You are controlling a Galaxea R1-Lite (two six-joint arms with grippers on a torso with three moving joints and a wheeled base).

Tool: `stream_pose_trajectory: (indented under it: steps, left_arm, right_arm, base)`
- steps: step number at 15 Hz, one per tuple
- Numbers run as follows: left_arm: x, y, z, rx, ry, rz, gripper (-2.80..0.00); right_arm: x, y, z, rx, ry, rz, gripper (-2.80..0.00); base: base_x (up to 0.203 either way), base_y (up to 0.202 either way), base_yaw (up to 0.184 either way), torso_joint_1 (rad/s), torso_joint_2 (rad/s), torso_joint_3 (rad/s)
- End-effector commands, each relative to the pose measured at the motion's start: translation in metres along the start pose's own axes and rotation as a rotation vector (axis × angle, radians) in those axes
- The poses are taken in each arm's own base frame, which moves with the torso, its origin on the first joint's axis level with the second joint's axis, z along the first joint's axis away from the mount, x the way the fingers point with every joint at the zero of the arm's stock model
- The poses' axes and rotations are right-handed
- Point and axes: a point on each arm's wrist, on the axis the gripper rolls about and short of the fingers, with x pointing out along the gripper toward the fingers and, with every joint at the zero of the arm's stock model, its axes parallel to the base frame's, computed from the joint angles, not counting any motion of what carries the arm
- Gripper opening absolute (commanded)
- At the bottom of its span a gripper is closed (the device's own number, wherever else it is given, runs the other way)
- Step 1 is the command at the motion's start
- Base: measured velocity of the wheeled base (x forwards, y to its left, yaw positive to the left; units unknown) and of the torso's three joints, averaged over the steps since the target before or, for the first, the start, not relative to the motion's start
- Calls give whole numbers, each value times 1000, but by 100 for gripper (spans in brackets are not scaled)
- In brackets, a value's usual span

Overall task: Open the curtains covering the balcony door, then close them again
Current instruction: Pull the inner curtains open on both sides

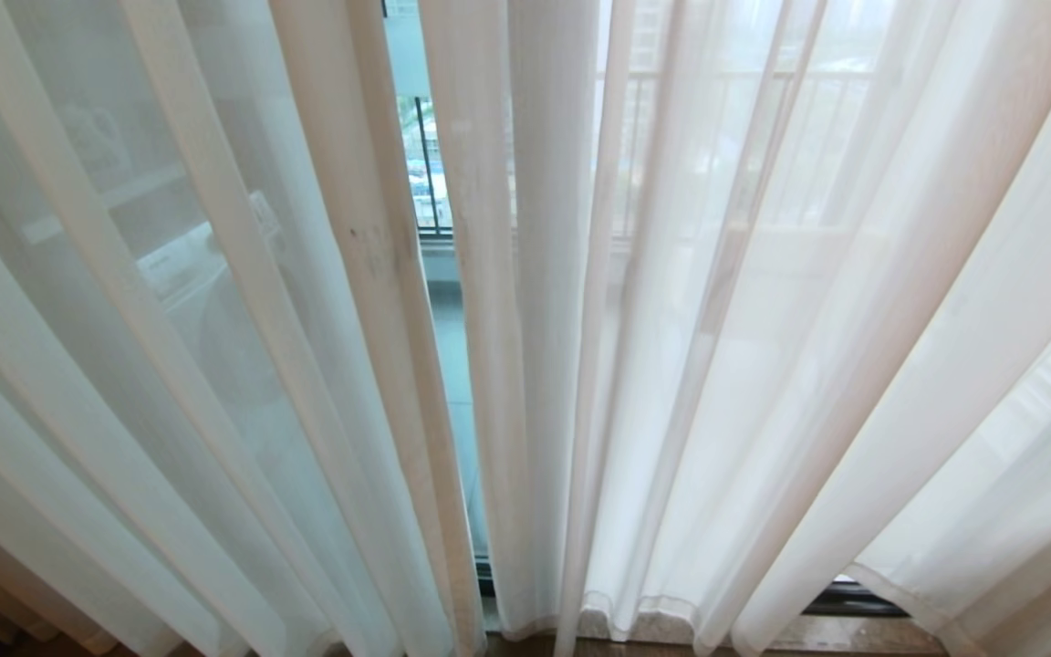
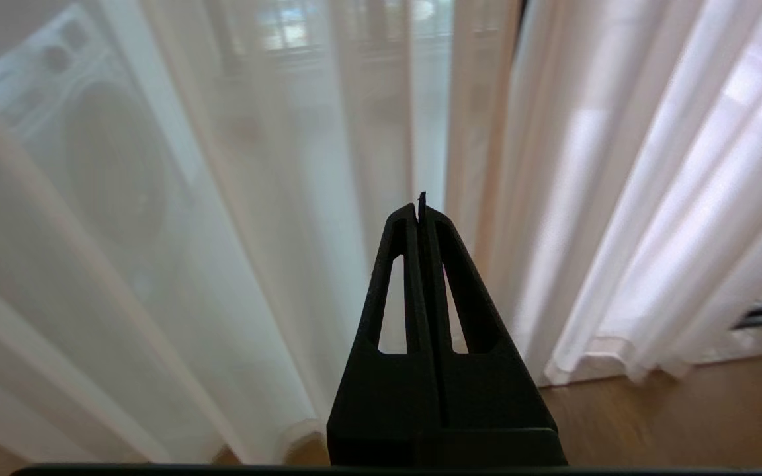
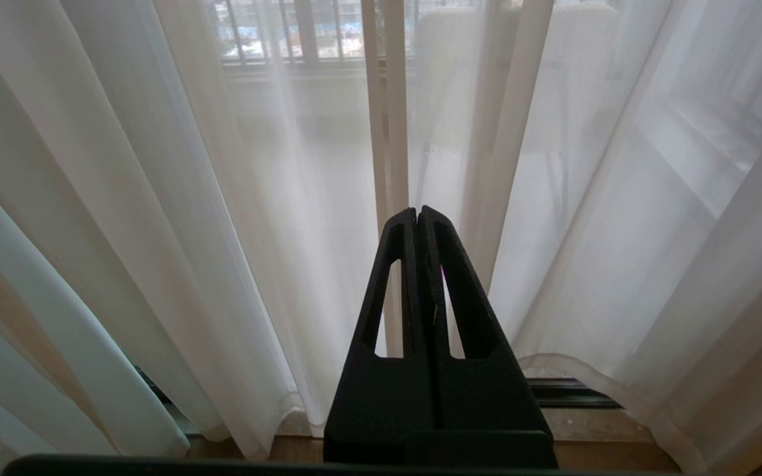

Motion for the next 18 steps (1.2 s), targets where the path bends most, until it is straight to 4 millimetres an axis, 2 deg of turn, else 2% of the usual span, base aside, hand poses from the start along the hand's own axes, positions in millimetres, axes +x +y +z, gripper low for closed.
stream_pose_trajectory:
  steps: [1,5,8,11,14,18]
  left_arm:
    - [7,0,16,-17,53,-106,-280]
    - [33,3,34,-125,180,-259,-280]
    - [71,11,53,-240,190,-304,-280]
    - [115,19,68,-279,187,-342,-280]
    - [148,14,92,-272,156,-451,-280]
    - [186,10,115,-289,161,-505,-280]
  right_arm:
    - [0,0,0,0,0,-1,-280]
    - [0,0,0,0,0,-1,-280]
    - [0,0,0,0,0,-1,-280]
    - [0,0,0,0,0,-1,-280]
    - [0,0,0,0,0,-1,-280]
    - [0,0,0,0,0,-1,-280]
  base:
    - [0,0,0,0,0,0]
    - [0,0,0,0,0,0]
    - [0,0,0,0,0,0]
    - [0,0,0,0,0,0]
    - [0,0,0,0,0,0]
    - [0,0,0,0,0,0]
